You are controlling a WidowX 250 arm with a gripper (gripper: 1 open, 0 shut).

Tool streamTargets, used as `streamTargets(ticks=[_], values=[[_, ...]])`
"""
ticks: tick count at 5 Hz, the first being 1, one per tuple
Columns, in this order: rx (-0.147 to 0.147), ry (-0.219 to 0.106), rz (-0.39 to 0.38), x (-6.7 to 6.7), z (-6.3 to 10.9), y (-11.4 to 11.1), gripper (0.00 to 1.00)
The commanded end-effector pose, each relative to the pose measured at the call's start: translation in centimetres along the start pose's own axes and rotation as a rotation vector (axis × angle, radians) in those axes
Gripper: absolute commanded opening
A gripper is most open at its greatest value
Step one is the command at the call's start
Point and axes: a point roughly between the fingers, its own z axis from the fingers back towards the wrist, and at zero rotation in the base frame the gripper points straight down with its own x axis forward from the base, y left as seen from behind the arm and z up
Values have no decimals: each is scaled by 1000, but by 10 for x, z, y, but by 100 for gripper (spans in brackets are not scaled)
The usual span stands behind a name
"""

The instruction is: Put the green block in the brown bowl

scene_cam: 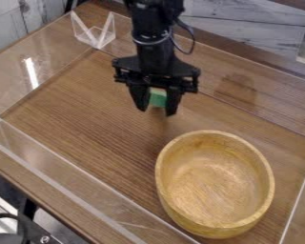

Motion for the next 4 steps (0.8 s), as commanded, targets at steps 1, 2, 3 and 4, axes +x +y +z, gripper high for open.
streamTargets(ticks=[1, 2, 3, 4], values=[[-11, -59, -28, -9, 23, -19, 0], [-12, -58, -40, -26, 30, -41, 0], [-29, -54, -138, -43, 36, -58, 0], [-41, -53, -201, -55, 42, -62, 0]])
